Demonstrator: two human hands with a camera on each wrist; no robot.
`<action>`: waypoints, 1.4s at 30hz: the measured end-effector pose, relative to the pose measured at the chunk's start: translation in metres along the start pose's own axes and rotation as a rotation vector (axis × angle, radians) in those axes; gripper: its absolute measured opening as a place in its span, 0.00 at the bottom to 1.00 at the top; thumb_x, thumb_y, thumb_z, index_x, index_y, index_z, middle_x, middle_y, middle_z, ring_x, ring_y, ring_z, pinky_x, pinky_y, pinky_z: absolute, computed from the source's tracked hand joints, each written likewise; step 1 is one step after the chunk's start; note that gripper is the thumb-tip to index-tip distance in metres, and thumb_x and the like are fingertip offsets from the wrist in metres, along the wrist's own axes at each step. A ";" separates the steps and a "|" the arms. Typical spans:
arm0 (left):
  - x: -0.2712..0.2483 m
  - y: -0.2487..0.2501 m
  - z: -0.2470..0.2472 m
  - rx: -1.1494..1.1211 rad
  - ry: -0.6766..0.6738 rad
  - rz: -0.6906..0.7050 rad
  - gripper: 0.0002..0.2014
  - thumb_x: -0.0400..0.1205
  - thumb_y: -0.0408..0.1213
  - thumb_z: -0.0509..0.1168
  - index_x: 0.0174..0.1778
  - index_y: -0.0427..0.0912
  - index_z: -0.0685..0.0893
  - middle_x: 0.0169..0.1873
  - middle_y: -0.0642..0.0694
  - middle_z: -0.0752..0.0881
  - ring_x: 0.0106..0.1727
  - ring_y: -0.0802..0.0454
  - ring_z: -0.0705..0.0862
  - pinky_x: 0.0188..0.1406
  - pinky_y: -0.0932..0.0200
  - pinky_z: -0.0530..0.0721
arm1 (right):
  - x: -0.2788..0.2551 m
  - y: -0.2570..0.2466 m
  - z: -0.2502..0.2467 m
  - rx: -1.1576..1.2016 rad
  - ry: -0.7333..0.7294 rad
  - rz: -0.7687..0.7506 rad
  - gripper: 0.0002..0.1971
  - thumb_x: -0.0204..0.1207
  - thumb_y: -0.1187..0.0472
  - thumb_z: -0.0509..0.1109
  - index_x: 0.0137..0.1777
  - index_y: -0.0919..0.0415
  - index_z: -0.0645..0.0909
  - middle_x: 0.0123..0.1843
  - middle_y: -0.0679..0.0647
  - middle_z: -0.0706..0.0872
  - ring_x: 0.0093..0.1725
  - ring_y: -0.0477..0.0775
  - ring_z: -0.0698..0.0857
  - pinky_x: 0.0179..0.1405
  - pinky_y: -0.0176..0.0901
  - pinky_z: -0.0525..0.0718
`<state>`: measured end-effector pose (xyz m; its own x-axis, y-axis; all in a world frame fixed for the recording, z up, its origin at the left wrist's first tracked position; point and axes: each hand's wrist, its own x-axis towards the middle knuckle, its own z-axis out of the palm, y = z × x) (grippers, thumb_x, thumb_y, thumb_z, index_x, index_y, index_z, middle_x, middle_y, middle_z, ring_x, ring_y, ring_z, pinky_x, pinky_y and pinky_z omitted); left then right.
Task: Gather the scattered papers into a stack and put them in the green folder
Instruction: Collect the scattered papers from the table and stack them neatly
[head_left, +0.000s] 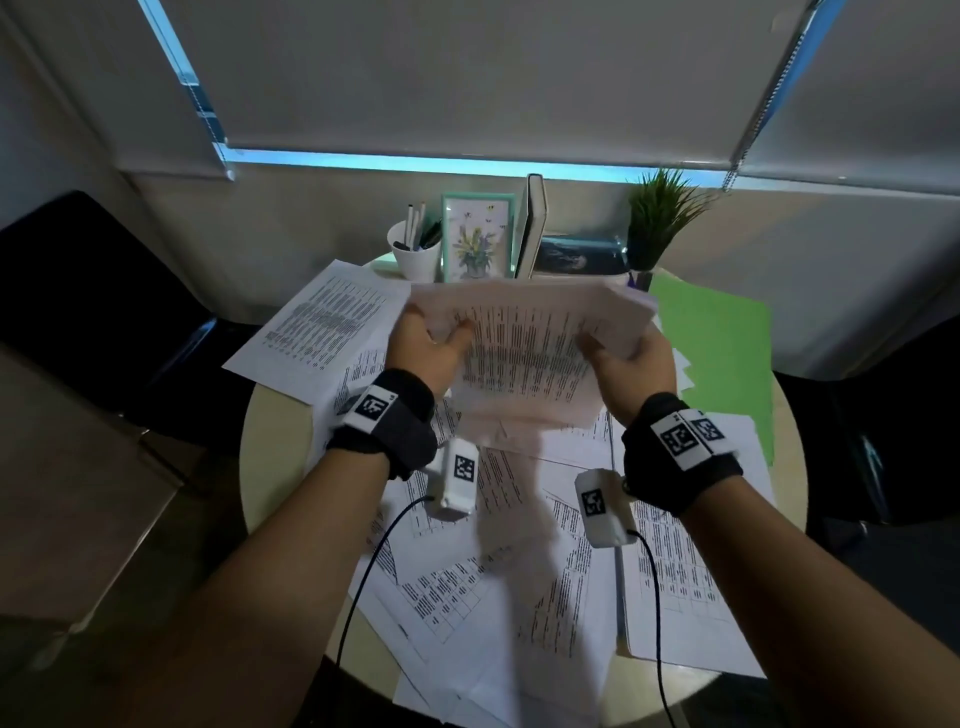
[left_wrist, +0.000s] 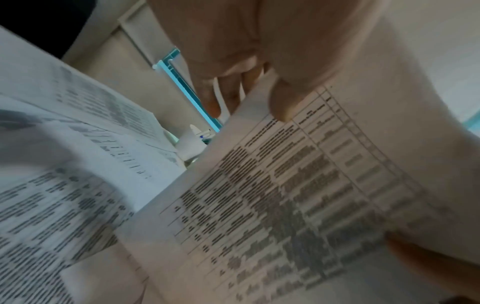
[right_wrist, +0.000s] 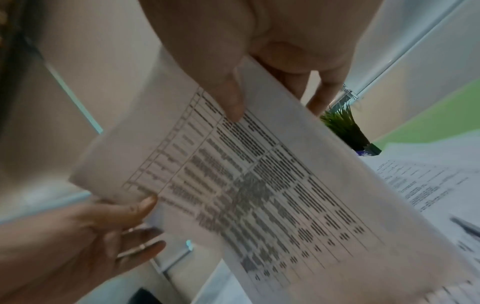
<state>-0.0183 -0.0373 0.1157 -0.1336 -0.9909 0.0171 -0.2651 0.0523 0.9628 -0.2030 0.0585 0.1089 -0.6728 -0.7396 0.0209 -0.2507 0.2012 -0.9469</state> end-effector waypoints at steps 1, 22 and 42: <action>-0.001 -0.003 0.003 0.068 -0.019 -0.015 0.15 0.82 0.36 0.68 0.63 0.39 0.78 0.58 0.43 0.85 0.62 0.44 0.83 0.63 0.54 0.80 | 0.000 0.001 0.002 -0.063 -0.030 0.014 0.14 0.78 0.59 0.71 0.63 0.59 0.80 0.55 0.55 0.87 0.55 0.58 0.86 0.52 0.46 0.82; -0.015 0.007 0.018 0.174 -0.044 0.079 0.15 0.85 0.30 0.57 0.68 0.41 0.71 0.56 0.43 0.82 0.58 0.41 0.82 0.58 0.48 0.84 | -0.020 -0.003 0.009 -0.059 -0.023 -0.010 0.12 0.79 0.64 0.66 0.61 0.55 0.79 0.51 0.51 0.85 0.53 0.57 0.85 0.45 0.40 0.81; -0.006 0.000 0.010 0.164 -0.208 0.076 0.17 0.86 0.31 0.59 0.71 0.42 0.71 0.62 0.44 0.82 0.60 0.48 0.81 0.57 0.63 0.72 | -0.022 -0.009 0.010 -0.101 0.133 0.056 0.12 0.80 0.66 0.64 0.62 0.60 0.79 0.54 0.55 0.86 0.50 0.55 0.82 0.46 0.40 0.75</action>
<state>-0.0273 -0.0299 0.1129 -0.3480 -0.9374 0.0151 -0.3953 0.1613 0.9043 -0.1792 0.0665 0.1140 -0.7724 -0.6349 0.0174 -0.2738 0.3082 -0.9111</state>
